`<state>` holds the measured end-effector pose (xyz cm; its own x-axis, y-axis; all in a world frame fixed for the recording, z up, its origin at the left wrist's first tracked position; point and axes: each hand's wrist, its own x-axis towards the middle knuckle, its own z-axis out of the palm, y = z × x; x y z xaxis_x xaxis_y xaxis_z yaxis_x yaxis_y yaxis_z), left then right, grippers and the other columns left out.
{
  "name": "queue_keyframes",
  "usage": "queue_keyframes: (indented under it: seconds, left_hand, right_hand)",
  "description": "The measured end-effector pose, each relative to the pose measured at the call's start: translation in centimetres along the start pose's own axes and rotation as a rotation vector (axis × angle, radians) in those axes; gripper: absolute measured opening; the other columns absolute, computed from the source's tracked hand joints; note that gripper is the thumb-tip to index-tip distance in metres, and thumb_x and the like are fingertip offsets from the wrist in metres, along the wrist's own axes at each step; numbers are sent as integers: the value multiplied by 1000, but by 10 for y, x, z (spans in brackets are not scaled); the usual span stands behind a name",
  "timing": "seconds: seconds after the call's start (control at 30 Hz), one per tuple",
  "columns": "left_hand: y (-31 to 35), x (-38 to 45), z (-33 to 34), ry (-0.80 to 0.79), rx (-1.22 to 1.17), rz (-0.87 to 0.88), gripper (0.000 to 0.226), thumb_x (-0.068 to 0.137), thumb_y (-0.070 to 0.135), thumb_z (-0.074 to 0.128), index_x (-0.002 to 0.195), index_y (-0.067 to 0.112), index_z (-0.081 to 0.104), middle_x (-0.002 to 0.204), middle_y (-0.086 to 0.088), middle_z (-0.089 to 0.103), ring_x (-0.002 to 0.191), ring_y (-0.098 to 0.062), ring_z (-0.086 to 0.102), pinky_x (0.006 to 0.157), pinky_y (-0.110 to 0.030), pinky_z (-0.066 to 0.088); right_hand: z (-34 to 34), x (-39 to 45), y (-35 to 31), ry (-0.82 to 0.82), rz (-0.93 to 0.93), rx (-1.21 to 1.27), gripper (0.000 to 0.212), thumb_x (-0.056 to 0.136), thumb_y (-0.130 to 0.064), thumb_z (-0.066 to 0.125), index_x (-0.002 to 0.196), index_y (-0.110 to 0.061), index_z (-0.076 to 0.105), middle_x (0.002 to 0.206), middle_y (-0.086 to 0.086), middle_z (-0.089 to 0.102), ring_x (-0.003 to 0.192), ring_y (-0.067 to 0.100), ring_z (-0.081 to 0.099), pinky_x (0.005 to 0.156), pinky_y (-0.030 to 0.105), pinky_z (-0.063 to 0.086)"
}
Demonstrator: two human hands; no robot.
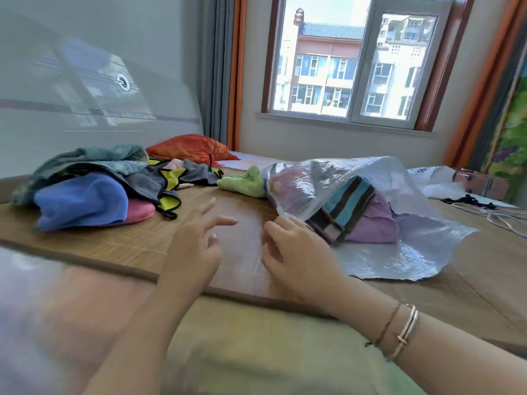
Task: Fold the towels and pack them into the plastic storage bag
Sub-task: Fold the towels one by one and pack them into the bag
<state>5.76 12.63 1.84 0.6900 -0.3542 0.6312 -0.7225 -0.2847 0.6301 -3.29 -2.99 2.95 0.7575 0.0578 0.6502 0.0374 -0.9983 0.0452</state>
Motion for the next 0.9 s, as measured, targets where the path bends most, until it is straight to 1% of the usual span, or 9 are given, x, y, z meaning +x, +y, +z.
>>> queue_keyframes:
  seconds: [0.03,0.17,0.27,0.37,0.5,0.67,0.77,0.83,0.9]
  left_hand:
    - [-11,-1,-14,33,10,-63,50,82,-13,47,100,28,70,141,6,48,111,-10,56,77,3,30]
    - [-50,-11,-67,109,62,-248,40,84,-8,47,103,21,69,121,8,56,123,-10,47,90,-12,27]
    - [-82,-25,-96,146,77,-406,34,89,0,48,105,24,66,110,12,56,92,-22,59,78,-27,43]
    - [-115,-25,-118,184,109,-537,34,91,5,46,107,28,64,102,-1,65,65,-16,49,65,-27,40]
    - [-142,-17,-137,237,125,-603,33,91,8,47,112,28,62,89,1,55,74,-17,48,65,-27,38]
    - [-162,-8,-143,264,98,-634,32,92,9,48,115,27,61,88,5,52,69,-5,50,55,-18,35]
    - [-165,-2,-143,293,75,-644,33,93,11,50,122,25,58,111,1,59,87,-4,54,63,-14,37]
    - [-165,0,-143,340,61,-645,37,94,16,52,130,22,53,128,1,57,113,-14,52,83,-20,38]
    - [-164,1,-141,394,13,-641,43,94,25,54,137,19,46,137,1,51,125,-17,47,95,-26,36]
  right_hand:
    - [11,10,-14,-23,-4,30,13,86,-27,48,91,-19,57,91,-4,57,87,15,53,70,29,48]
    - [68,58,-61,-138,58,248,24,91,-29,51,114,-23,53,115,-5,53,107,13,50,83,26,44]
    - [110,95,-94,-246,159,402,40,89,-25,55,128,-23,47,133,-1,45,117,15,48,87,25,40]
    - [149,126,-118,-267,212,519,54,85,-20,60,136,-23,43,140,1,40,121,17,46,88,21,35]
    - [188,164,-150,-215,279,730,55,77,-34,75,125,-23,51,121,-2,54,109,11,52,86,20,38]
    - [225,211,-171,-269,739,1049,64,71,-57,72,110,-9,55,99,2,62,90,18,59,77,31,49]
    - [233,218,-170,-291,758,1142,33,85,-32,64,90,1,62,79,7,54,72,19,50,66,27,40]
    - [225,217,-166,-232,760,1254,10,87,-19,56,82,-11,54,79,6,44,74,19,41,68,28,35]
    - [209,209,-158,-203,813,1453,6,85,-13,54,84,-17,50,83,5,43,77,19,39,73,33,34]
